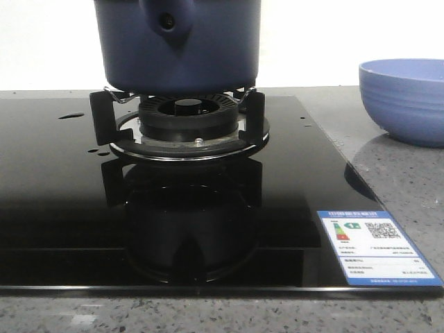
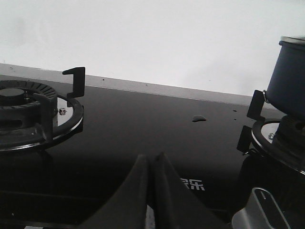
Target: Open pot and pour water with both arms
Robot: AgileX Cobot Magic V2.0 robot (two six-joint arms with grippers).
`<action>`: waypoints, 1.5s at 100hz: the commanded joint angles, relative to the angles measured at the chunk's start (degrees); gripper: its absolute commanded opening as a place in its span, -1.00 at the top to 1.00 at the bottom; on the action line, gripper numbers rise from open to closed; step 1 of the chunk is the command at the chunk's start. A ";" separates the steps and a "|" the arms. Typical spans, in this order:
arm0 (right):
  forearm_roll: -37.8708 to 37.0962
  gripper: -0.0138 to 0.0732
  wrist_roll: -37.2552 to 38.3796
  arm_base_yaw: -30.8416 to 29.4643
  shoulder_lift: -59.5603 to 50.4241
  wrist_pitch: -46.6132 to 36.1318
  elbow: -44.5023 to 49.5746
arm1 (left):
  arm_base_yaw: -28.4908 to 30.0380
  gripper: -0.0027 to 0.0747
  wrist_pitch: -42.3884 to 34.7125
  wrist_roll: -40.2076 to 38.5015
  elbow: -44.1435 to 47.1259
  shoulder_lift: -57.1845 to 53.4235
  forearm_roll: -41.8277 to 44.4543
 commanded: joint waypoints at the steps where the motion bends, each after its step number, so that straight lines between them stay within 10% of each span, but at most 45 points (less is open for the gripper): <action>1: -0.65 0.84 -0.03 -0.08 -0.80 -4.17 1.56 | 0.05 0.98 -4.21 -0.53 1.93 -1.55 0.03; 100: 6.36 0.84 -0.03 -0.08 -0.80 -13.97 1.56 | 0.05 0.98 -5.66 -0.53 1.84 -1.55 -0.28; 150: 33.82 0.83 -0.03 -0.08 -0.80 -11.26 -0.61 | 0.05 0.98 -7.92 -0.53 -0.26 -1.55 -34.33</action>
